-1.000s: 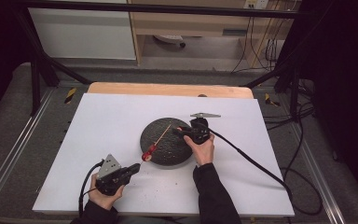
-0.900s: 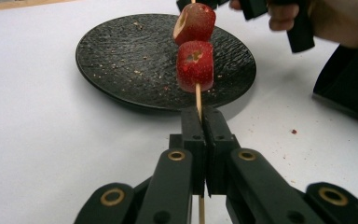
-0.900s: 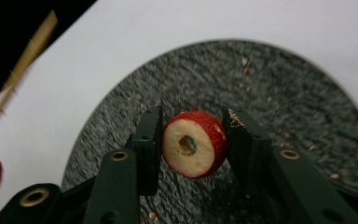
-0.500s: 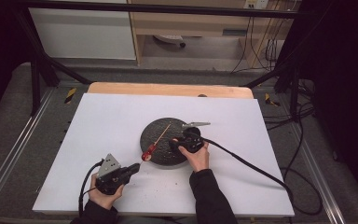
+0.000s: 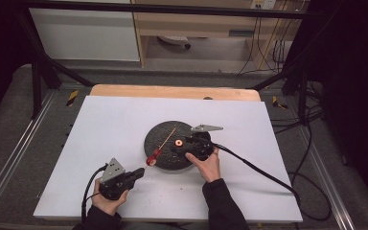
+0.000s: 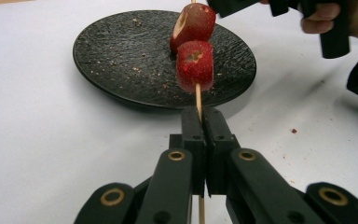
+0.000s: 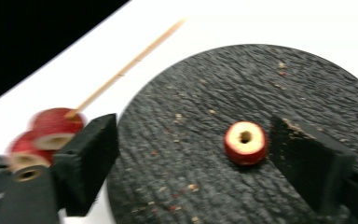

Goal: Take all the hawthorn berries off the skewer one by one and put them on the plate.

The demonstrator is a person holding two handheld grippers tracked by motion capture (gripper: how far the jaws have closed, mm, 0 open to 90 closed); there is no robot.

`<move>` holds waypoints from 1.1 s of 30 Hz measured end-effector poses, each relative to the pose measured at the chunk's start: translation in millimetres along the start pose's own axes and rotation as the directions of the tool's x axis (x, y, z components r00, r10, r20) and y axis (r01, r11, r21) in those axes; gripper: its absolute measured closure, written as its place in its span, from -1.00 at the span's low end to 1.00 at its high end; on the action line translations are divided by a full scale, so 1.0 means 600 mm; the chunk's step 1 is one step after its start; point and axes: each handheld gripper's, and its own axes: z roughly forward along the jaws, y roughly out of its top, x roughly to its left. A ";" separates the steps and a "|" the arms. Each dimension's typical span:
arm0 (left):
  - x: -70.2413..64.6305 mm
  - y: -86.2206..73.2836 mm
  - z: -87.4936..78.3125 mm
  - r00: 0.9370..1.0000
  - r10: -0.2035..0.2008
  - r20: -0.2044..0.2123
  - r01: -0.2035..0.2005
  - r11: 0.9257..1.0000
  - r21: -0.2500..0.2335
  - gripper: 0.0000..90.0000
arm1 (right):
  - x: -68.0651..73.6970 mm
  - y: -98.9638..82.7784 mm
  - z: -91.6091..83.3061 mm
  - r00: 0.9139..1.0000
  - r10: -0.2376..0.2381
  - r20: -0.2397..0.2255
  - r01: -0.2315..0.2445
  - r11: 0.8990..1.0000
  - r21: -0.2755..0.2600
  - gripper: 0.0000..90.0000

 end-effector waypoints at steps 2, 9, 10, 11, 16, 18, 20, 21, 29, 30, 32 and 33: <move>-0.001 0.000 0.000 1.000 -0.001 0.000 0.001 1.000 0.000 0.96 | 0.009 -0.001 -0.008 1.000 0.000 -0.023 0.000 1.000 -0.009 -0.72; -0.003 0.001 0.002 1.000 0.002 0.006 -0.002 1.000 -0.001 0.97 | 0.033 -0.011 -0.017 0.996 0.014 -0.092 -0.017 0.999 -0.033 -0.83; -0.004 0.001 0.003 1.000 0.002 0.005 -0.002 1.000 -0.001 0.97 | 0.035 -0.012 -0.017 0.995 0.016 -0.101 -0.020 0.999 -0.037 -0.84; -0.004 0.001 0.003 1.000 0.002 0.006 -0.002 1.000 -0.001 0.97 | 0.037 -0.013 -0.016 0.995 0.018 -0.103 -0.022 0.999 -0.038 -0.84; -0.007 0.002 0.005 1.000 0.007 0.011 -0.007 1.000 -0.003 0.97 | 0.044 -0.016 -0.009 0.991 0.030 -0.131 -0.035 0.999 -0.038 -0.80; -0.009 0.002 0.006 1.000 0.008 0.014 -0.008 1.000 -0.003 0.96 | 0.048 -0.017 -0.006 0.989 0.026 -0.142 -0.031 0.999 -0.036 -0.73; -0.010 0.002 0.007 1.000 0.011 0.016 -0.011 1.000 -0.004 0.97 | 0.051 -0.018 -0.002 0.988 0.023 -0.153 -0.029 0.999 -0.035 -0.67; -0.011 0.003 0.008 1.000 0.012 0.017 -0.012 1.000 -0.004 0.97 | 0.053 -0.019 0.000 0.987 0.023 -0.158 -0.029 0.999 -0.034 -0.63; -0.015 0.003 0.009 1.000 0.018 0.024 -0.018 1.000 -0.004 0.97 | 0.057 -0.021 0.009 0.979 0.040 -0.201 -0.048 0.998 -0.039 -0.20; -0.015 0.003 0.009 1.000 0.018 0.024 -0.018 1.000 -0.005 0.97 | 0.057 -0.021 0.010 0.977 0.048 -0.206 -0.056 0.998 -0.035 -0.16; -0.017 0.003 0.010 0.999 0.019 0.027 -0.019 1.000 -0.005 0.96 | 0.057 -0.022 0.011 0.974 0.055 -0.219 -0.063 0.998 -0.029 -0.08; -0.017 0.003 0.010 0.999 0.021 0.027 -0.021 1.000 -0.004 0.96 | 0.057 -0.023 0.012 0.973 0.057 -0.222 -0.064 0.998 -0.024 -0.04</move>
